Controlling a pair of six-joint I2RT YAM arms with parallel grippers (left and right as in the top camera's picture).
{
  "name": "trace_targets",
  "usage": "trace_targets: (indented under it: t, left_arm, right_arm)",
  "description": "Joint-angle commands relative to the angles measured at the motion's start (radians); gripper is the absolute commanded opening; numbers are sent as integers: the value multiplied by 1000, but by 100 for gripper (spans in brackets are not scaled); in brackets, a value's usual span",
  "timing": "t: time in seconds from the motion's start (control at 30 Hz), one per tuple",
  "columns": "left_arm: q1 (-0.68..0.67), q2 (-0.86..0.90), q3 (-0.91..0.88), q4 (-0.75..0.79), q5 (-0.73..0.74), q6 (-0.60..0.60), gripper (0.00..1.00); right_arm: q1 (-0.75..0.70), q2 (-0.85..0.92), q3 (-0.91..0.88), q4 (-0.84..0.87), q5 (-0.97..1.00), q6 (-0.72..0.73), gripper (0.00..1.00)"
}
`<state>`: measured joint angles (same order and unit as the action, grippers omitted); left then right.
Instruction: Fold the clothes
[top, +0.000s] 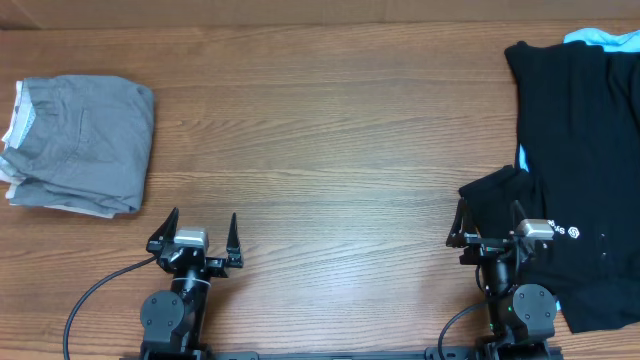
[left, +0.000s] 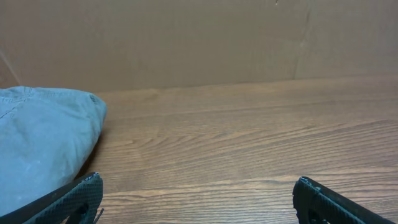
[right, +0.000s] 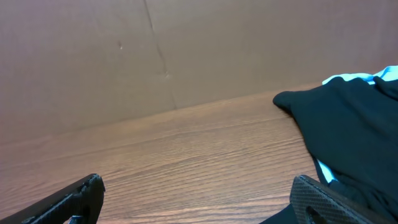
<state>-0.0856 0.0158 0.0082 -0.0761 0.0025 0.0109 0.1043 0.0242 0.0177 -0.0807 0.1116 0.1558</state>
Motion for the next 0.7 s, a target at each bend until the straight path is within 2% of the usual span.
trace_targets:
  t: [0.0,0.67]
  left_arm:
    - [-6,-11,-3,0,-10,19,100]
    - [-6,-11,-3,-2,-6,-1,100]
  right_arm:
    - [-6,-8,-7,4,0,-6,100]
    - [-6,-8,1,-2,0,19,100]
